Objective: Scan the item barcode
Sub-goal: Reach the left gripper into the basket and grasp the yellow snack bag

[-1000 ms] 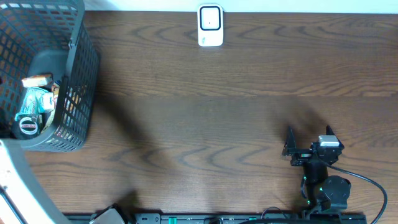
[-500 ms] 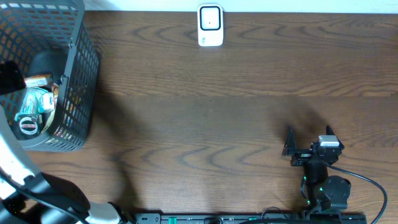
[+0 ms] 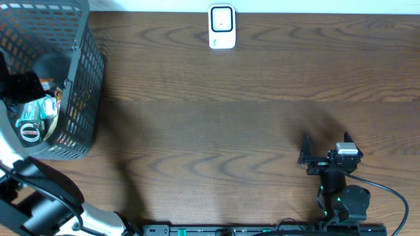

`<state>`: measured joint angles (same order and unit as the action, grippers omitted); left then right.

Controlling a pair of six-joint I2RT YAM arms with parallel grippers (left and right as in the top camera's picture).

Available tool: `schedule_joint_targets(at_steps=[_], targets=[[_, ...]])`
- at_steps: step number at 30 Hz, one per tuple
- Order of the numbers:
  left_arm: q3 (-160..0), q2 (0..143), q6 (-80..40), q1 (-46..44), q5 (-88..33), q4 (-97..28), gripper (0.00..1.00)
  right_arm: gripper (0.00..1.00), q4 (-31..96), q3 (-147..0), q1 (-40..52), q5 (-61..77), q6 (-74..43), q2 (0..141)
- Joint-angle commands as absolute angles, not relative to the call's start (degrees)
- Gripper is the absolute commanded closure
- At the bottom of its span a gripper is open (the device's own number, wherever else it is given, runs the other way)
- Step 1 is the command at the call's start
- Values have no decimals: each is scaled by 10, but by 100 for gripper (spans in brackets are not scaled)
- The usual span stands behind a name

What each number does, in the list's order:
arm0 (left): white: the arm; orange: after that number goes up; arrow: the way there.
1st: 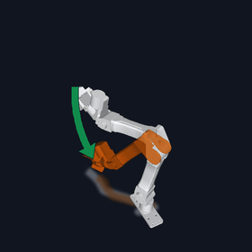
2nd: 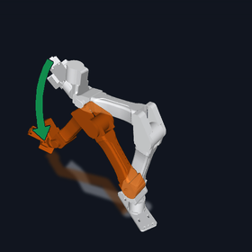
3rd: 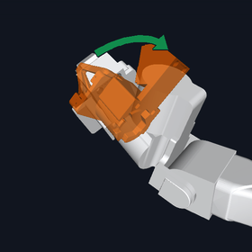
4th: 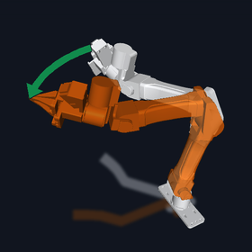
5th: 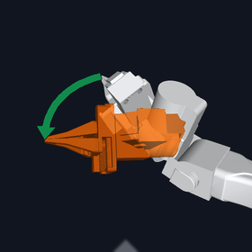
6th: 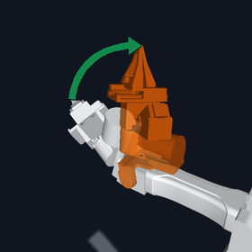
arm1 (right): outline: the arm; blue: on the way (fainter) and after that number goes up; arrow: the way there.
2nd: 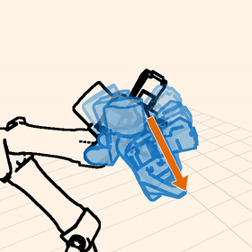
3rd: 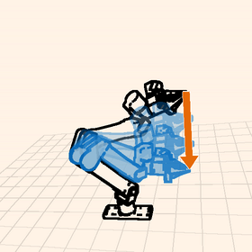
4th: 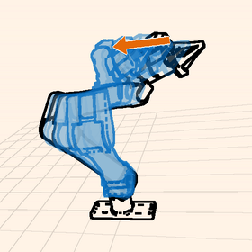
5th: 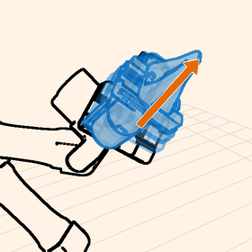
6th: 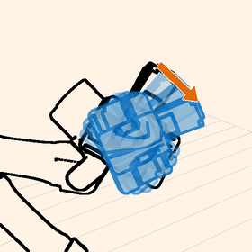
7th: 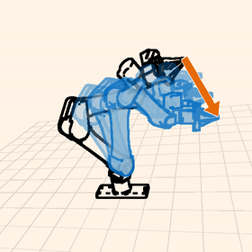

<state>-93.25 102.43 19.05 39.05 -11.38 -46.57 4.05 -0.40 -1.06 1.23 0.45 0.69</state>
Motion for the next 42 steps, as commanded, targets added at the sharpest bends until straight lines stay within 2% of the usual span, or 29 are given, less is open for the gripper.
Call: schedule_joint_targets(at_steps=[1, 6, 11, 18, 23, 30, 34, 42], targets=[[-942, 1046, 185, 374, -133, -469, 2, 1, 43, -3, -12, 8, -2, 3], [-942, 1068, 194, 346, -83, -469, 0, 1, 43, -3, -12, 8, -2, 3], [-942, 1103, 194, 324, -48, -473, 4, 1, 43, -3, -12, 8, -2, 3], [-942, 1146, 178, 316, 68, -475, 5, 1, 43, -3, -12, 8, -2, 3], [-942, 1157, 142, 318, 66, -474, 17, 1, 43, -3, -12, 8, -2, 3], [-939, 1161, 128, 319, 47, -473, 19, 1, 43, -3, -12, 8, -2, 3], [-939, 1163, 122, 319, 47, -473, 31, 1, 43, -3, -12, 8, -2, 3], [-939, 1140, 116, 317, 39, -477, 33, 1, 43, -3, -12, 8, -2, 3]])
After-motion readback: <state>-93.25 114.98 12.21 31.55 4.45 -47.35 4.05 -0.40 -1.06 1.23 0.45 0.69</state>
